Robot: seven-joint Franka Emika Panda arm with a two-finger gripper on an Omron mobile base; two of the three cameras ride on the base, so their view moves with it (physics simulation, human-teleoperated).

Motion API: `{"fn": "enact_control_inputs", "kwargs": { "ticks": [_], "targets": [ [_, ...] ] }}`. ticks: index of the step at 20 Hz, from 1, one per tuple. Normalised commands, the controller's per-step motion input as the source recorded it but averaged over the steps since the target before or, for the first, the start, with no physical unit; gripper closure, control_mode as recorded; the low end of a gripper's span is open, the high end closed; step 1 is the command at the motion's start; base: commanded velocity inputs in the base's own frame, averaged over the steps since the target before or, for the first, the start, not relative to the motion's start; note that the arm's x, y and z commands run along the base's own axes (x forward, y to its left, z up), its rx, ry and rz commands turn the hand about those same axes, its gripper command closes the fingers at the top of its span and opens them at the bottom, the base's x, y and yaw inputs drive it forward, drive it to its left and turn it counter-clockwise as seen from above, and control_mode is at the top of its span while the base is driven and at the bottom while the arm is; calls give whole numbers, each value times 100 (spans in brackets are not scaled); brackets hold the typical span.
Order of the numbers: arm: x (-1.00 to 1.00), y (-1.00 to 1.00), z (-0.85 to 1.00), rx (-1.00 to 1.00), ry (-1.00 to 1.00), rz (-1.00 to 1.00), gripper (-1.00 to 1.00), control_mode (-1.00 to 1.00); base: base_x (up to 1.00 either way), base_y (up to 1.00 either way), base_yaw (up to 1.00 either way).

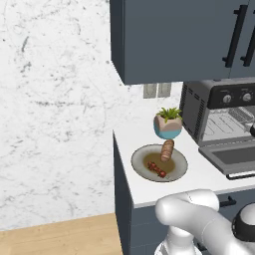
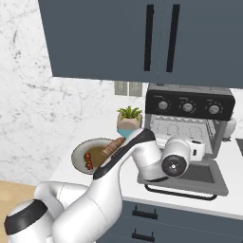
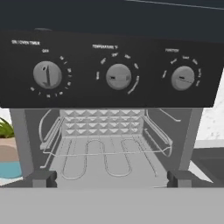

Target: Pick up the kebab skewer and baguette bread, and place them inside the toaster oven. Close the toaster oven door and start by setting the timer.

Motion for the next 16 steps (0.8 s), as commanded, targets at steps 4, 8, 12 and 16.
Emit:
{"fn": "enact_control_inputs", "kwargs": {
  "ticks": [4,8,12,16],
  "targets": [
    [30,5,-1,0,0,0,-100,-100,0,0,0],
    [17,0,-10,0,0,4,-100,-100,0,0,0],
    [29,-18,-20,0,0,3,-100,-100,0,0,0],
    [1,-4,-19,0,-1,5,-100,-100,0,0,0]
  ]
}}
